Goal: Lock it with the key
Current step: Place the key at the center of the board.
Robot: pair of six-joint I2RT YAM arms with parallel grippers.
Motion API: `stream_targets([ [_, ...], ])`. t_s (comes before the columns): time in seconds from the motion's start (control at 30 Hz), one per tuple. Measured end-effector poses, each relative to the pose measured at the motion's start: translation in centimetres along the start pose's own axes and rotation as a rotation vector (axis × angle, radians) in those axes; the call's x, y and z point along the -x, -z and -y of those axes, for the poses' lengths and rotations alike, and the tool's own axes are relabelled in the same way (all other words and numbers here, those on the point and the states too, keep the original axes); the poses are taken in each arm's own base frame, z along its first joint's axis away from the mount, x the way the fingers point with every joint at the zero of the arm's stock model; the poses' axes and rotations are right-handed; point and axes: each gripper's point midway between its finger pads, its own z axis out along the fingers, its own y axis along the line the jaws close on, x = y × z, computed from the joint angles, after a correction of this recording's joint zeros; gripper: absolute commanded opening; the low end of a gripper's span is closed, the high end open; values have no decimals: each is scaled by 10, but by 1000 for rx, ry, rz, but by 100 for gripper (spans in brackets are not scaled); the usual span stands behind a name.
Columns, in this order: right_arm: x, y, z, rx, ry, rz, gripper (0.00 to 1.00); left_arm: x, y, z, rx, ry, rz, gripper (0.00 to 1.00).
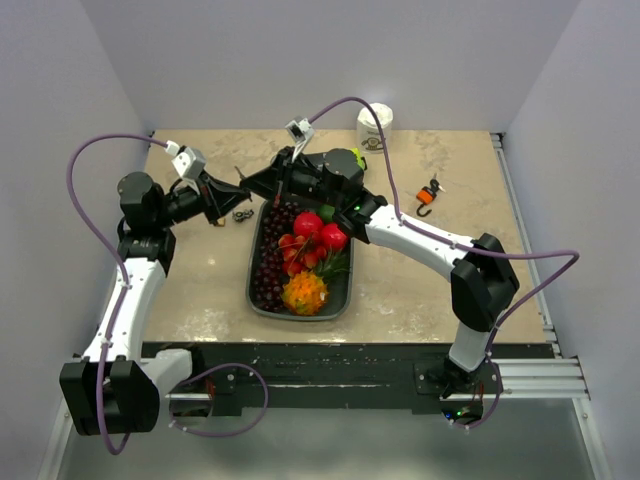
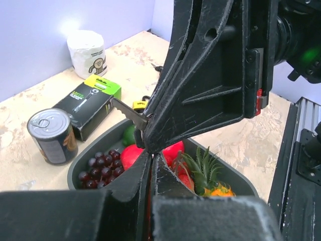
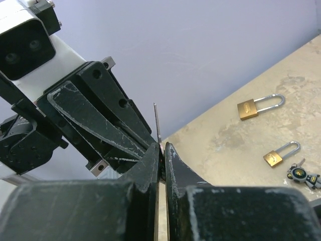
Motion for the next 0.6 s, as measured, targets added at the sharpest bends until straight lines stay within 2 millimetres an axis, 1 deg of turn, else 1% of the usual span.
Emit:
stream_targets([
  [0.03,0,0,1,-4,-1,-1,21,0,0,0,3,3,-1,0],
  [0.07,-1,0,2,-8,-3,-3,35,-2,0,-1,8,6,-5,0],
  [0.1,-1,0,3,-16,-5,-4,63,-3,0,-2,12,11,-9,0],
  [0.2,0,1,9,-35,-7,0,94,-7,2,-13,53,40,-25,0],
  [0.23,1,2,11,-42,-7,0,96,-9,3,-19,72,51,-32,0],
  [0.3,2,4,19,-63,-1,-2,97,-14,11,-37,124,72,-49,0],
  [0.37,6,8,31,-95,9,1,97,-20,24,-67,208,94,-79,0],
  [0.43,13,16,50,-144,26,3,97,-32,38,-104,310,103,-139,0],
  [0.47,17,21,59,-167,40,2,97,-38,42,-119,347,107,-172,0],
  [0.53,25,32,73,-208,73,3,98,-60,50,-158,436,108,-275,0],
  [0.6,33,43,80,-237,105,4,98,-89,58,-188,500,123,-384,0],
])
